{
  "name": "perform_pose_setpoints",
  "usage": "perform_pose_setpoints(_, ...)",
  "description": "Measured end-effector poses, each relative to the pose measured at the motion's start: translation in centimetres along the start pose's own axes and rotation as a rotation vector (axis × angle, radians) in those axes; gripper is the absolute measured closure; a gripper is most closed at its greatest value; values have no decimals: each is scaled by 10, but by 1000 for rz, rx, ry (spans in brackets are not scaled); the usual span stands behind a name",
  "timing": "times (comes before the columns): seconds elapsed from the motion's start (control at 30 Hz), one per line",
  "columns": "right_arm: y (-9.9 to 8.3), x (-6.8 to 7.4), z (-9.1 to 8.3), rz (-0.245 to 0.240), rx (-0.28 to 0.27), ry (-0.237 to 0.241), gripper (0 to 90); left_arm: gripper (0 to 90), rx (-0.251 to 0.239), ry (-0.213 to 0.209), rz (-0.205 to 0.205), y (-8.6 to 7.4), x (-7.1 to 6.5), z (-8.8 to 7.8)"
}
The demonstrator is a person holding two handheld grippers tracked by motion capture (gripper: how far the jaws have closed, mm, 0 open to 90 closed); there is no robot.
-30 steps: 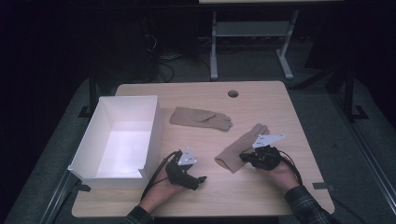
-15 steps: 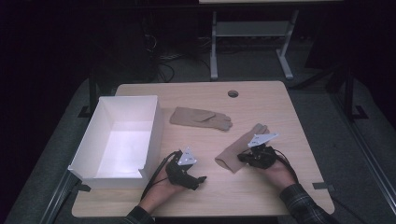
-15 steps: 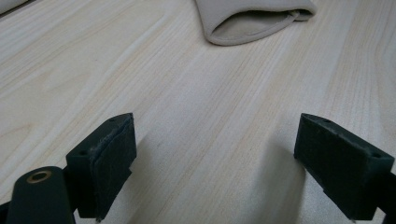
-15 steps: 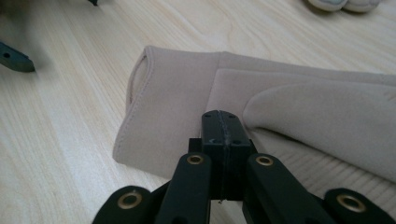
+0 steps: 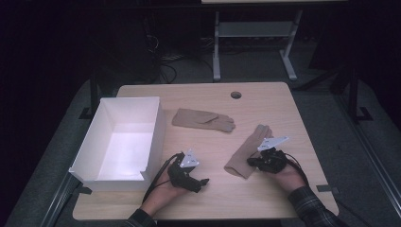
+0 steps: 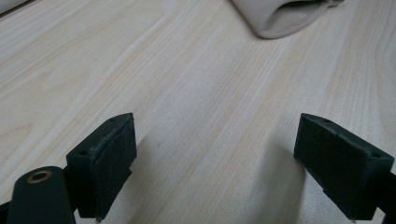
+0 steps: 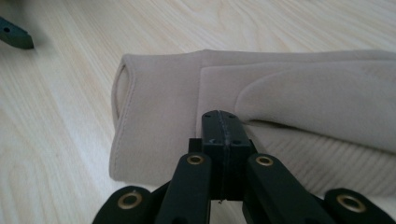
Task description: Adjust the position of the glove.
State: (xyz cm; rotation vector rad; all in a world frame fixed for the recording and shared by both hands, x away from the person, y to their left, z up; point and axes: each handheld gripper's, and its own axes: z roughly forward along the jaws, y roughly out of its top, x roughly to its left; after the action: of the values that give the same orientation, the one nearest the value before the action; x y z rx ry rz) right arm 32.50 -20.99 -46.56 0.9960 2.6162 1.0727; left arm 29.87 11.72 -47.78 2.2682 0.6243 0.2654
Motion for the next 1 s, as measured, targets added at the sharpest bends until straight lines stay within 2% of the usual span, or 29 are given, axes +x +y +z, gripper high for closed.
perform_pose_setpoints(0.2, -12, -3, -12, 24, 8, -11, 899, 125, 0, 0, 0, 0, 0, 0)
perform_pose_setpoints(0.47, -23, -7, -26, 32, 26, -32, 899, 125, 0, 0, 0, 0, 0, 0)
perform_pose_setpoints(0.67, -36, -12, -39, 63, 27, -45, 899, 125, 0, 0, 0, 0, 0, 0)
perform_pose_setpoints(0.9, -43, -15, -45, 69, 24, -52, 899, 125, -1, 2, 5, 0, 0, 0)
perform_pose_setpoints(1.0, -42, -15, -46, 56, 22, -51, 898, 125, 0, 2, 7, 0, 0, 0)
